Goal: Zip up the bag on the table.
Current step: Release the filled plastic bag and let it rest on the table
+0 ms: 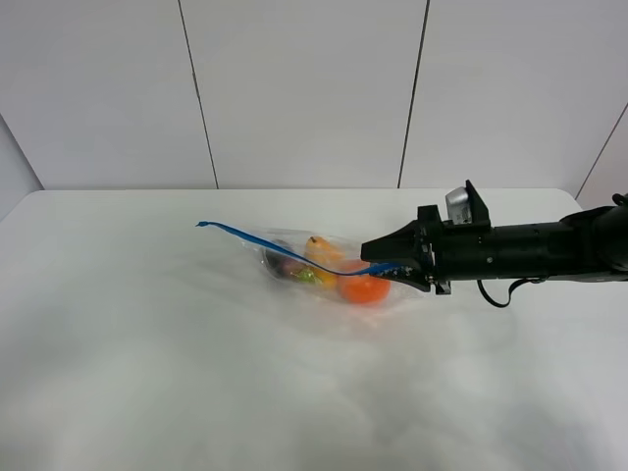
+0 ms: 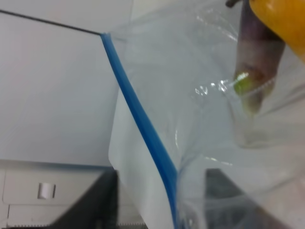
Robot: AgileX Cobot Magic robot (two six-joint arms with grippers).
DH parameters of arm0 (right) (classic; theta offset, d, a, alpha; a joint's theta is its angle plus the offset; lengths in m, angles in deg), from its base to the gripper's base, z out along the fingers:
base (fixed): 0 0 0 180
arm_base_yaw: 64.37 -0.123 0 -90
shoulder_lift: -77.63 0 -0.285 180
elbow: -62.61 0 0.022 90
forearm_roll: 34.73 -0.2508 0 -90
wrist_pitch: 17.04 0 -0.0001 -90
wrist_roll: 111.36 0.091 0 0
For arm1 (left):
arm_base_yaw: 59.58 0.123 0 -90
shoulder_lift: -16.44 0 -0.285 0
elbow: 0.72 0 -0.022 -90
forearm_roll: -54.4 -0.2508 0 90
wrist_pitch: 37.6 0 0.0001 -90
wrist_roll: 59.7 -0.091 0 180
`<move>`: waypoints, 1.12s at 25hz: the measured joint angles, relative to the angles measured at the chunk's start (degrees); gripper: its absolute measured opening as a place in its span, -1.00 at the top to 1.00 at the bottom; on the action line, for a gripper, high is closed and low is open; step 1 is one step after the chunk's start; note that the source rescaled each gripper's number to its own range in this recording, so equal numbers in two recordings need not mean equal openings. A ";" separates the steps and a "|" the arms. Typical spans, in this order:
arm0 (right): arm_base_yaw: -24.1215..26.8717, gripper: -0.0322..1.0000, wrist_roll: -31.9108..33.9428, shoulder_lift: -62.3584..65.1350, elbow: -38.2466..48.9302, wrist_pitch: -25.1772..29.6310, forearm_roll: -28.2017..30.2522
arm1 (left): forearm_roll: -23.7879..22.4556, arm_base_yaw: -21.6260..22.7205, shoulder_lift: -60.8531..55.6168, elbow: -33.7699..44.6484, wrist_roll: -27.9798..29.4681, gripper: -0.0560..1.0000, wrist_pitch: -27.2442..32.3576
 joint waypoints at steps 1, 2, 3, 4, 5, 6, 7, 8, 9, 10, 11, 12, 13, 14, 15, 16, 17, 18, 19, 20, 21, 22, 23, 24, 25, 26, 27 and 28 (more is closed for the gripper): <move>0.00 -0.46 -0.53 0.00 0.00 0.00 -0.50 | 0.00 0.00 0.00 0.00 0.00 -0.62 0.00; 0.00 -0.61 -0.79 0.00 0.00 0.00 -1.13 | 0.00 0.00 0.00 0.00 0.00 -0.62 0.00; 0.00 -0.73 -0.99 0.00 0.00 0.00 -1.55 | 0.00 0.00 0.00 0.00 -0.01 -0.62 0.00; 0.00 -0.82 -1.08 0.00 0.00 0.00 -2.07 | 0.00 0.00 0.00 0.00 -0.01 -0.62 0.00; 0.00 -0.89 -1.08 0.00 0.00 0.00 -2.46 | 0.00 0.00 0.00 0.00 -0.01 -0.62 0.00; 0.00 -0.92 -1.08 0.00 0.00 0.00 -2.58 | 0.00 0.00 0.00 0.00 -0.01 -0.62 0.00; 0.00 -0.94 -1.13 0.00 0.00 0.00 -2.62 | 0.00 0.00 0.00 0.00 -0.01 -0.62 0.00; 0.00 -0.96 -1.13 0.00 0.00 0.00 -2.62 | 0.00 0.00 0.00 0.00 -0.01 -0.62 0.00; 0.00 -0.97 -1.13 0.00 0.00 0.00 -2.62 | 0.00 0.00 0.00 0.00 -0.01 -0.62 0.00; 0.00 -0.97 -1.13 0.00 0.00 0.00 -2.62 | 0.00 0.00 0.00 0.00 -0.06 -0.62 0.00; 0.00 -0.97 -1.25 0.00 0.00 0.00 -2.62 | 0.00 0.00 0.00 0.00 -0.06 -0.62 0.00; 0.00 -0.97 -1.24 0.00 0.00 0.00 -2.62 | 0.00 0.00 0.00 0.00 -0.06 -0.62 0.00; 0.00 -0.97 -1.26 0.00 0.00 0.00 -2.62 | 0.00 0.00 0.00 0.00 -0.06 -0.62 0.00; 0.00 -0.97 -1.30 0.00 0.00 0.00 -2.56 | 0.00 0.00 0.00 0.00 -0.06 -0.62 0.00; 0.00 -0.97 -1.30 0.00 0.00 0.00 -2.40 | 0.00 0.00 0.00 0.00 -0.06 -0.62 0.00; 0.00 -0.97 -1.43 0.00 0.00 0.00 -2.10 | 0.00 0.00 0.00 0.00 -0.06 -0.62 0.00; 0.00 -0.97 -1.55 0.00 0.00 -0.12 -1.69 | 0.00 0.00 0.00 0.00 -0.06 -0.62 0.00; 0.00 -0.97 -1.82 0.00 0.00 -0.39 -1.04 | 0.00 0.00 0.00 0.00 -0.06 -0.62 0.00; 0.00 -0.97 -2.11 0.00 0.00 -0.81 -0.20 | 0.00 0.00 0.00 0.00 -0.06 -0.62 0.00; 0.00 -0.97 -2.20 0.00 0.00 -1.68 0.72 | 0.00 0.00 0.00 0.00 -0.06 -0.62 0.00; 0.00 -0.97 -2.34 0.00 0.00 -2.50 1.55 | 0.00 0.00 0.00 0.00 -0.06 -0.62 0.00; 0.00 -0.97 -2.40 0.00 0.00 -3.82 2.56 | 0.00 0.00 0.00 0.00 -0.06 -0.62 0.00; 0.00 -0.97 -2.58 0.00 0.00 -5.26 3.77 | 0.00 0.00 0.00 0.00 -0.06 -0.62 0.00; 0.00 -0.97 -2.72 0.00 0.00 -6.66 4.77 | 0.00 0.00 0.00 0.00 -0.06 -0.62 0.00; 0.00 -0.97 -2.78 0.00 0.00 -8.46 5.84 | 0.00 0.00 0.00 0.00 -0.06 -0.62 0.00; 0.00 -0.97 -2.78 0.00 0.00 -10.49 6.90 | 0.00 0.00 0.00 0.00 -0.06 -0.62 0.00; 0.00 -0.97 -2.78 0.00 0.00 -12.55 7.79 | 0.00 0.00 0.00 0.00 -0.06 -0.62 0.00; 0.00 -0.97 -2.78 0.00 0.00 -14.27 8.40 | 0.00 0.00 0.00 0.00 -0.06 -0.62 0.00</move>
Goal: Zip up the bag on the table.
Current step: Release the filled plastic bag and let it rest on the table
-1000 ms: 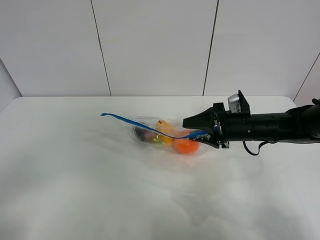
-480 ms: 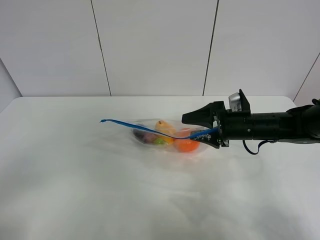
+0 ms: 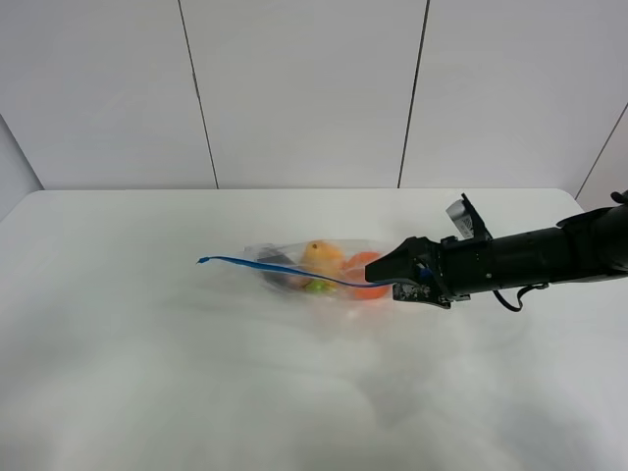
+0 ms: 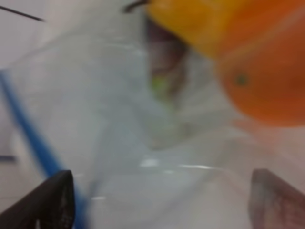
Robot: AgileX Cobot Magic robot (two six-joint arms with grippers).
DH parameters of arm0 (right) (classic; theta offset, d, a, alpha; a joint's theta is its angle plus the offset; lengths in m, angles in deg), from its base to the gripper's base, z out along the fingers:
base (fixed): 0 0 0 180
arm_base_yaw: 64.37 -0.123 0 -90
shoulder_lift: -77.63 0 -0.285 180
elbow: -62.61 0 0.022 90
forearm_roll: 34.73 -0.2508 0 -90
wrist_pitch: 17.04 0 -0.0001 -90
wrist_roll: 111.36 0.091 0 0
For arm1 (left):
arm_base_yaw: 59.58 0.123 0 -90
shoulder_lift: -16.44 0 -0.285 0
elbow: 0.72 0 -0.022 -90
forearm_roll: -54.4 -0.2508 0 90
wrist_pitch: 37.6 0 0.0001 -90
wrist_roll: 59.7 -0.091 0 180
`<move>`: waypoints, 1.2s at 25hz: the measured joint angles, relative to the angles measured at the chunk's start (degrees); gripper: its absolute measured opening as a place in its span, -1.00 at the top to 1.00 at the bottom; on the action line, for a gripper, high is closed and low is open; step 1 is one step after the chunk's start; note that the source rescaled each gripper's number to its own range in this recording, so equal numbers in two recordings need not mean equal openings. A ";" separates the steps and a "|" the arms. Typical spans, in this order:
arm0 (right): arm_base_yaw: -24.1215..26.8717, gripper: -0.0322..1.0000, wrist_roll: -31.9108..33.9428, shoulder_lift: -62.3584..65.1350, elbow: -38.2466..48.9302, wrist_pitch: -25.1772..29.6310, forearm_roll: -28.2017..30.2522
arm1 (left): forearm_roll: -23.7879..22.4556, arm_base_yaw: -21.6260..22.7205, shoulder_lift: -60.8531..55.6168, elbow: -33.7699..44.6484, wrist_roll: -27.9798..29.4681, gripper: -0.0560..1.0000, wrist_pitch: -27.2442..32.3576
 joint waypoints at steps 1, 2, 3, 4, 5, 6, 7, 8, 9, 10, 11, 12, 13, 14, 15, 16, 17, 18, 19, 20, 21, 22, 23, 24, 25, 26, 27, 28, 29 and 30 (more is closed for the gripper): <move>0.00 -0.97 0.00 0.00 0.00 -2.00 0.73 | 0.00 0.00 0.00 0.00 0.00 -0.62 0.00; 0.00 -0.97 0.00 0.06 0.00 -3.70 1.60 | 0.00 0.00 0.00 0.00 0.00 -0.62 0.00; 0.00 -0.97 0.00 0.29 0.05 -5.81 2.46 | 0.00 0.00 0.00 0.00 0.00 -0.62 0.00; 0.00 -0.97 0.00 0.68 0.04 -8.09 3.53 | 0.00 0.00 0.00 0.00 0.00 -0.62 0.00; 0.00 -0.97 0.00 1.13 0.04 -10.42 4.45 | 0.00 0.00 0.00 0.00 0.00 -0.62 0.00; 0.00 -0.97 -0.05 1.80 0.04 -12.88 5.49 | 0.00 0.00 0.00 0.00 0.00 -0.62 0.00; 0.00 -0.97 -0.05 2.52 0.04 -14.88 6.42 | 0.00 0.00 0.00 0.00 0.00 -0.62 0.00; 0.00 -0.97 -0.10 3.24 0.07 -17.30 7.74 | 0.00 0.00 0.00 0.00 0.00 -0.62 0.00; 0.00 -0.97 -0.10 4.20 0.07 -19.69 9.11 | 0.00 0.00 0.00 0.00 0.00 -0.62 0.00; 0.00 -0.97 0.15 5.25 0.07 -21.62 10.26 | 0.00 0.00 0.00 0.00 0.00 -0.62 0.00; 0.00 -0.97 0.88 6.32 0.07 -23.85 11.78 | 0.00 0.00 0.00 0.00 0.00 -0.62 0.00; 0.00 -0.97 2.01 7.25 0.11 -26.00 13.49 | 0.00 0.00 0.00 0.00 0.00 -0.62 0.00; 0.00 -0.97 3.23 8.32 0.11 -27.98 15.46 | 0.00 0.00 0.00 0.00 0.00 -0.62 0.00; 0.00 -0.97 5.03 9.33 0.11 -29.55 17.25 | 0.00 0.00 0.00 0.00 0.00 -0.62 0.02; 0.00 -0.97 7.11 10.05 0.11 -31.48 19.54 | 0.00 0.00 0.00 0.00 0.00 -0.62 0.02; 0.00 -0.97 9.52 10.78 0.11 -33.21 22.16 | 0.00 0.00 0.00 0.00 0.00 -0.62 0.02; 0.00 -0.97 11.66 11.31 0.11 -34.68 24.99 | 0.00 0.00 0.00 0.00 0.00 -0.62 0.02; 0.00 -0.97 14.46 11.63 0.11 -35.67 27.50 | 0.00 0.00 0.00 0.00 0.00 -0.62 0.02; 0.00 -0.97 17.34 11.83 0.11 -36.58 30.69 | 0.00 0.00 0.00 0.00 0.00 -0.62 0.02; 0.00 -0.97 20.30 11.90 0.11 -37.03 34.06 | 0.00 0.00 0.00 0.00 0.00 -0.62 0.02; 0.00 -0.97 22.91 11.95 0.11 -37.27 36.87 | 0.00 0.00 0.00 0.00 0.00 -0.62 0.02; 0.00 -0.97 26.11 11.95 0.11 -37.58 40.34 | 0.00 0.00 0.00 0.00 0.00 -0.62 0.02; 0.00 -0.97 29.41 11.95 0.11 -37.79 43.77 | 0.00 0.00 0.00 0.00 0.00 -0.62 0.02; 0.00 -0.97 32.22 11.95 0.11 -37.85 47.12 | 0.00 0.00 0.00 0.00 0.00 -0.62 0.02; 0.00 -0.97 35.69 11.99 0.11 -37.89 49.77 | 0.00 0.00 0.00 0.00 0.00 -0.62 0.02; 0.00 -0.97 39.25 11.99 0.11 -37.89 52.82 | 0.00 0.00 0.00 0.00 0.00 -0.62 0.02; 0.26 -0.97 42.73 11.99 0.11 -37.76 55.66 | 0.00 0.00 0.00 0.00 0.00 -0.62 0.02; 0.70 -0.97 45.55 11.99 0.11 -37.54 58.34 | 0.00 0.00 0.00 0.00 0.00 -0.62 0.02; 1.37 -0.97 48.70 11.99 0.11 -37.17 60.53 | 0.00 0.00 0.00 0.00 0.00 -0.62 0.02; 2.23 -0.97 51.54 11.99 0.11 -36.61 63.00 | 0.00 0.00 0.00 0.00 0.00 -0.62 0.02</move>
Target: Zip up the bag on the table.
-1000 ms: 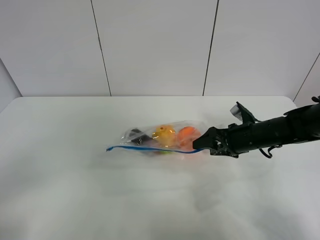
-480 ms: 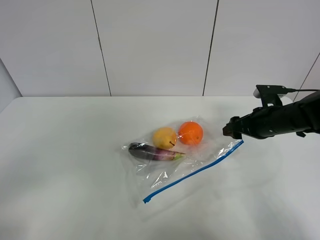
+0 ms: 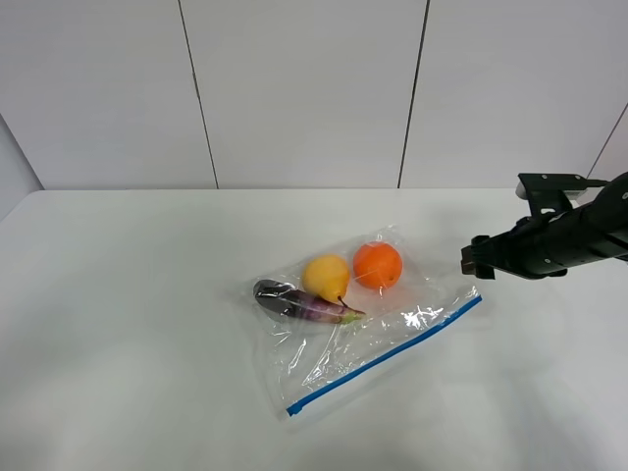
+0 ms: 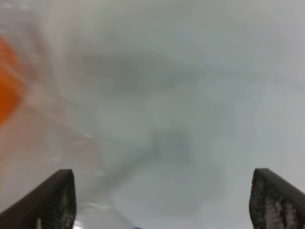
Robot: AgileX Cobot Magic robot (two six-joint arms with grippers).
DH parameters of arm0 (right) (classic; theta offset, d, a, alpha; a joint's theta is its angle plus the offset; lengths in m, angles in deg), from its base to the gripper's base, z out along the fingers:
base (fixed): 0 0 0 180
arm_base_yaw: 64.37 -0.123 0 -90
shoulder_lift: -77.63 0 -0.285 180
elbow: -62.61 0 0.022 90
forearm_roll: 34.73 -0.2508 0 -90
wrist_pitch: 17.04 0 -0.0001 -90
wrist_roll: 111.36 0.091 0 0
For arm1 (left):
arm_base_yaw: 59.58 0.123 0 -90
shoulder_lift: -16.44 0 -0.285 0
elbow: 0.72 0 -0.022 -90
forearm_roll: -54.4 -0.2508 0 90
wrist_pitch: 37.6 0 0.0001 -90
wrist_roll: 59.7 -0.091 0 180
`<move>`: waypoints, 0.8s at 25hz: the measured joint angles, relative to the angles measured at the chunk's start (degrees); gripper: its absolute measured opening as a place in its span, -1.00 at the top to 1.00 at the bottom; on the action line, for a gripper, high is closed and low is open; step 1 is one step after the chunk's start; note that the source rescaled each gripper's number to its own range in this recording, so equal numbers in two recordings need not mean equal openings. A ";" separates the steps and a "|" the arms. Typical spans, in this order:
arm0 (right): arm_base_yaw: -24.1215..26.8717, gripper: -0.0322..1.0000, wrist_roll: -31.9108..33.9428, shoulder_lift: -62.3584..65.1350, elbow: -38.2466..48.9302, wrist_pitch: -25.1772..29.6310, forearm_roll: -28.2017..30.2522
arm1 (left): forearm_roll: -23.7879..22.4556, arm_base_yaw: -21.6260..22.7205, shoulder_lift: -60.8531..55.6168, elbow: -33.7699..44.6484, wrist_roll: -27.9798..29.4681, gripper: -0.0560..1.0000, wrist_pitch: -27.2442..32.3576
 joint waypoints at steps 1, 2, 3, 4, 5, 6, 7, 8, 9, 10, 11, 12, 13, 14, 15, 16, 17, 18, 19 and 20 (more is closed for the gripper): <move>0.89 -0.97 2.23 0.00 0.00 0.69 2.17 | 0.00 0.00 0.00 0.00 0.00 -0.62 0.00; 1.57 -0.97 4.48 0.00 0.00 1.13 3.65 | 0.00 0.00 0.00 0.00 0.00 -0.62 0.00; 2.22 -0.97 6.25 0.00 0.00 1.53 5.15 | 0.00 0.00 0.00 0.00 0.00 -0.62 0.00; 2.59 -0.97 7.62 0.00 0.00 2.06 6.39 | 0.00 0.00 0.00 0.00 0.00 -0.62 0.00; 2.61 -0.97 8.46 0.00 0.00 2.37 7.45 | 0.00 0.00 0.00 0.00 0.00 -0.62 0.00; 2.61 -0.97 9.17 0.00 0.00 2.69 8.16 | 0.00 0.00 0.00 0.00 0.00 -0.62 0.00; 2.61 -0.97 9.74 0.00 0.00 3.12 8.90 | 0.00 0.00 0.00 0.00 0.00 -0.62 0.00; 2.61 -0.97 10.23 0.00 0.00 3.41 9.45 | 0.00 0.00 0.00 0.00 0.00 -0.62 0.00; 2.61 -0.97 10.40 0.00 0.00 3.51 9.82 | 0.00 0.00 0.00 0.00 0.00 -0.62 0.00; 2.61 -0.97 10.53 0.00 0.00 3.51 10.19 | 0.00 0.00 0.00 0.00 0.00 -0.62 0.00; 2.81 -0.97 10.60 0.00 0.00 3.60 10.32 | 0.00 0.00 0.00 0.00 0.00 -0.62 0.00; 3.05 -0.97 10.60 0.00 0.00 3.65 10.38 | 0.01 0.00 0.00 0.00 0.00 -0.62 0.00; 3.11 -0.97 10.60 0.00 0.00 3.65 10.53 | 0.01 0.00 0.00 0.00 0.00 -0.62 0.00; 3.29 -0.97 10.60 0.00 0.00 3.70 10.74 | 0.01 0.00 0.00 0.00 0.00 -0.62 0.00; 3.29 -0.97 10.61 0.00 0.00 3.70 11.01 | 0.01 0.00 0.00 0.00 0.00 -0.62 0.00; 3.29 -0.97 10.61 0.00 0.00 3.70 11.23 | 0.01 0.00 0.00 0.00 0.00 -0.62 0.00; 3.29 -0.97 10.61 0.00 0.00 3.77 11.29 | 0.01 0.00 0.00 0.00 0.00 -0.62 0.00; 3.29 -0.97 10.61 0.02 0.00 3.81 11.42 | 0.01 0.00 0.00 0.00 0.00 -0.62 0.00; 3.29 -0.97 10.61 0.13 0.00 3.89 11.49 | 0.01 0.00 0.00 0.00 0.00 -0.62 0.00; 3.49 -0.97 10.61 0.59 0.00 4.04 11.63 | 0.01 0.00 0.00 0.00 0.00 -0.62 0.00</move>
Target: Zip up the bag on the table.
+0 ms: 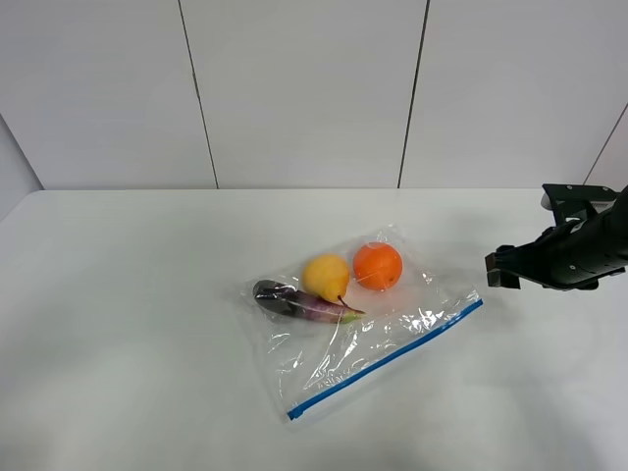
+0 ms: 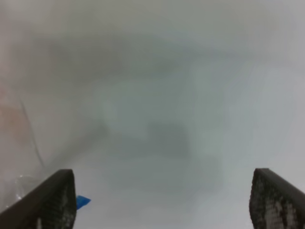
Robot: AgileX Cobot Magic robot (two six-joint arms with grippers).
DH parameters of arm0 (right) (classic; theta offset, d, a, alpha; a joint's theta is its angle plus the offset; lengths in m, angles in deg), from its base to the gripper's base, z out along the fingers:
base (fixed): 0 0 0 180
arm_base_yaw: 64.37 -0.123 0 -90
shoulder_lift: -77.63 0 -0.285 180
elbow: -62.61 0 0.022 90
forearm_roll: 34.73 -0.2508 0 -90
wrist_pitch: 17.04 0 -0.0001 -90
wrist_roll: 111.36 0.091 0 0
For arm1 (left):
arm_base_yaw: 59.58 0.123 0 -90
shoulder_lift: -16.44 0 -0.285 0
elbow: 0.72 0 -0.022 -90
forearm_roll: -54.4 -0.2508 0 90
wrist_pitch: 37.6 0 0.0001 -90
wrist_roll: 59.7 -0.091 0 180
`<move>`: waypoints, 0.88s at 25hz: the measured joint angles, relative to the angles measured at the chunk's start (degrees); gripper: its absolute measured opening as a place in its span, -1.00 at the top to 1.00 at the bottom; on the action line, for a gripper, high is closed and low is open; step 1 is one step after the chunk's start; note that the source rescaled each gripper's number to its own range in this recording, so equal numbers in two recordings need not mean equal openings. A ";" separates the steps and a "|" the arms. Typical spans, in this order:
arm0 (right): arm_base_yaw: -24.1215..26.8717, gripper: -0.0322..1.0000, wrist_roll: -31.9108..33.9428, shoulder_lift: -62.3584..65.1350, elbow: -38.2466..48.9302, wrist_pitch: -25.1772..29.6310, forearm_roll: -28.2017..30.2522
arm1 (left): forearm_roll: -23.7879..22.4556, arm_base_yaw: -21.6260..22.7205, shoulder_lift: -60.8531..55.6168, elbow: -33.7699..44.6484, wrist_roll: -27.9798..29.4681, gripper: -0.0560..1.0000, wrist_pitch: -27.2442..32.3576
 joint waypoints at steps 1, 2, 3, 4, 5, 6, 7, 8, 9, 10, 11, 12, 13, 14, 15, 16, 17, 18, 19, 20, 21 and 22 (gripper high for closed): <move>0.46 -0.97 0.00 0.44 0.00 0.27 0.00 | 0.00 0.00 0.00 0.00 0.00 -0.62 0.00; 1.19 -0.97 0.00 1.25 0.00 0.58 0.00 | 0.00 0.00 0.00 0.00 0.00 -0.62 0.00; 1.91 -0.97 0.00 2.20 0.00 0.86 0.00 | 0.00 0.00 0.00 0.00 0.00 -0.62 0.00; 2.89 -0.97 0.00 3.23 0.00 1.15 0.00 | 0.05 0.00 0.00 0.00 0.00 -0.62 0.00; 3.87 -0.97 0.00 4.18 0.00 1.69 0.05 | 0.05 0.00 0.00 0.00 0.00 -0.62 0.00; 4.74 -0.97 0.00 5.44 0.00 2.46 0.05 | 0.05 0.00 0.00 0.00 0.00 -0.62 0.00; 5.33 -0.97 0.05 6.80 0.00 3.16 0.18 | 0.05 0.00 0.00 0.00 0.00 -0.62 0.00; 5.88 -0.97 0.05 8.01 0.00 3.97 0.18 | 0.05 0.00 0.00 0.00 0.00 -0.62 0.00; 6.22 -0.97 0.05 9.53 0.00 4.61 0.18 | 0.05 0.00 0.00 0.00 0.00 -0.62 0.00; 6.27 -0.97 0.05 11.23 0.00 5.26 0.18 | 0.05 0.00 0.00 0.00 0.00 -0.62 0.00; 6.27 -0.97 0.05 13.00 0.00 5.88 0.18 | 0.05 0.00 0.00 0.00 0.00 -0.62 0.00; 6.27 -0.97 0.05 14.54 0.00 6.62 0.18 | 0.05 0.00 0.00 0.00 0.00 -0.62 0.00; 6.27 -0.97 0.05 16.43 0.00 7.62 -0.14 | 0.05 0.00 0.00 0.00 0.00 -0.62 0.05; 6.27 -0.97 0.05 18.32 0.00 8.59 -0.53 | 0.05 0.00 0.00 0.00 0.00 -0.62 0.05; 6.27 -0.97 0.05 19.90 0.00 9.81 -1.14 | 0.05 0.00 0.00 0.00 0.00 -0.62 0.05; 6.27 -0.97 0.05 21.77 0.00 10.83 -1.79 | 0.05 0.00 0.00 0.00 0.00 -0.62 0.05; 6.27 -0.97 0.00 23.56 0.00 11.70 -2.30 | 0.12 0.00 0.00 0.00 0.00 -0.62 0.05; 6.27 -0.97 0.00 25.34 0.00 12.37 -2.67 | 0.12 0.00 0.00 0.00 0.00 -0.62 0.05; 6.27 -0.97 0.00 26.87 0.03 13.15 -2.98 | 0.12 0.00 0.00 0.00 0.00 -0.62 0.05; 6.27 -0.97 0.00 28.65 0.03 13.82 -3.33 | 0.12 0.00 0.00 0.00 0.00 -0.62 0.05; 6.27 -0.97 0.00 30.41 0.03 14.29 -3.80 | 0.12 0.00 0.00 0.00 0.00 -0.62 0.05; 6.27 -0.97 0.00 31.92 0.03 14.84 -4.48 | 0.13 0.00 0.00 0.00 0.00 -0.62 0.05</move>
